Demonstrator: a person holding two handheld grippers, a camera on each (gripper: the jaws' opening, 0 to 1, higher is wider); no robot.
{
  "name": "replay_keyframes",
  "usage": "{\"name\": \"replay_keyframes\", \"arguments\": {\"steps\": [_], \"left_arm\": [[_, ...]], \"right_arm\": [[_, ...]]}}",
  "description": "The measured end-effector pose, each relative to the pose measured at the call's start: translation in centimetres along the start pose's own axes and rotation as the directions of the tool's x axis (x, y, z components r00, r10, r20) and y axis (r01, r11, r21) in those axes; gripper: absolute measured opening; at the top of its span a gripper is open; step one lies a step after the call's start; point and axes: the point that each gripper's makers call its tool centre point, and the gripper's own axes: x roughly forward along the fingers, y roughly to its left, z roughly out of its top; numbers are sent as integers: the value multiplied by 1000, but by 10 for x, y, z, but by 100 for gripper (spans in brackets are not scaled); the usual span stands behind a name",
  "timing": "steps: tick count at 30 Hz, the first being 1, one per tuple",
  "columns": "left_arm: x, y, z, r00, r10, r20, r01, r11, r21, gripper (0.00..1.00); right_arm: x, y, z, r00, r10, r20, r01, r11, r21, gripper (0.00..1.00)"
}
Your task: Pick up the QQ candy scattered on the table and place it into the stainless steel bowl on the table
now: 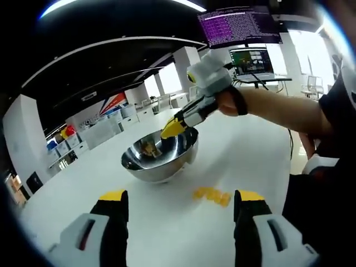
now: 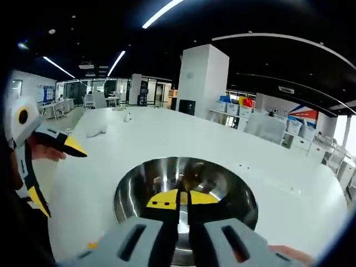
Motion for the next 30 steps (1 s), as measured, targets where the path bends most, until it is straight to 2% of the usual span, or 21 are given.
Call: {"name": "replay_keyframes", "arguments": {"steps": [3, 5, 8, 12, 19, 22, 25, 30], "left_arm": [[-1, 1, 0, 1000, 6, 8, -6, 1000, -7, 76], [-1, 1, 2, 1000, 9, 17, -8, 1000, -12, 76], [0, 0, 2, 1000, 4, 19, -4, 1000, -13, 76], [1, -4, 3, 1000, -10, 29, 10, 1000, -22, 76], [0, -4, 5, 999, -7, 33, 8, 1000, -22, 76], [0, -4, 5, 999, -7, 32, 7, 1000, -20, 77], [1, -3, 4, 1000, -4, 27, 5, 1000, -18, 77], [1, 3, 5, 1000, 11, 27, -10, 1000, -21, 77]], "right_arm": [[-1, -4, -1, 1000, -20, 10, 20, 1000, -8, 5], [-3, -2, -1, 1000, -3, 24, 2, 999, 36, 7], [-5, -1, 1, 999, 14, 52, -18, 997, 79, 21], [-8, -8, -1, 998, -29, 47, 27, 999, 40, 16], [-18, -14, 7, 996, -55, 74, 51, 997, 49, 16], [-31, -14, 25, 988, -74, 137, 70, 997, 36, 16], [-52, -9, 51, 968, -96, 231, 96, 995, 9, 16], [-95, 21, 84, 932, -43, 360, 43, 999, 8, 16]]}}
